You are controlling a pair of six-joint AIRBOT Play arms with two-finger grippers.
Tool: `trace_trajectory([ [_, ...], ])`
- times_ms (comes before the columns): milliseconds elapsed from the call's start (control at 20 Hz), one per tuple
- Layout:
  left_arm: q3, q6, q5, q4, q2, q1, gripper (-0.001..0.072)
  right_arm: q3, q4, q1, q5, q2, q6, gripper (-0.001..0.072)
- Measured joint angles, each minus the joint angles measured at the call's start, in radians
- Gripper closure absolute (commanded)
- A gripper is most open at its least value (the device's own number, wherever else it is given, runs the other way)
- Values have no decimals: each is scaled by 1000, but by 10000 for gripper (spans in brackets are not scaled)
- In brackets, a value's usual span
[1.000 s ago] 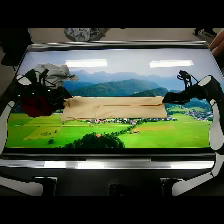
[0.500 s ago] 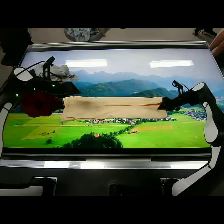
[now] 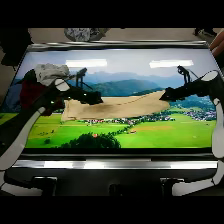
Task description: Fold the shirts.
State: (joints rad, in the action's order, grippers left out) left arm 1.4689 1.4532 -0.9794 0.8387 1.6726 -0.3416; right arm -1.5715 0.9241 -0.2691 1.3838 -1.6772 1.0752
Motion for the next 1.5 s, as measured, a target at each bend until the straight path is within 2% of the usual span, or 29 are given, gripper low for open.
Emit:
trace_trajectory([
  [250,-1,-2,115,-292,147,-103,674,0,-15,0,76,225,-5,679],
  [550,70,-25,210,-534,278,-262,673,0,-37,0,108,428,-5,678],
  [750,185,-37,275,-637,369,-338,676,0,-50,0,123,498,9,678],
  [900,261,-72,232,-661,410,-342,679,0,-59,0,130,509,14,678],
  [1050,292,-89,152,-542,364,-286,679,0,-97,12,126,481,18,678],
  [1200,303,-36,32,-231,243,-182,677,0,-131,100,90,423,17,678],
  [1350,308,3,-53,23,94,-35,676,0,-166,254,-3,330,16,678],
  [1500,310,16,-127,141,-53,116,675,0,-237,425,-143,196,13,677],
])
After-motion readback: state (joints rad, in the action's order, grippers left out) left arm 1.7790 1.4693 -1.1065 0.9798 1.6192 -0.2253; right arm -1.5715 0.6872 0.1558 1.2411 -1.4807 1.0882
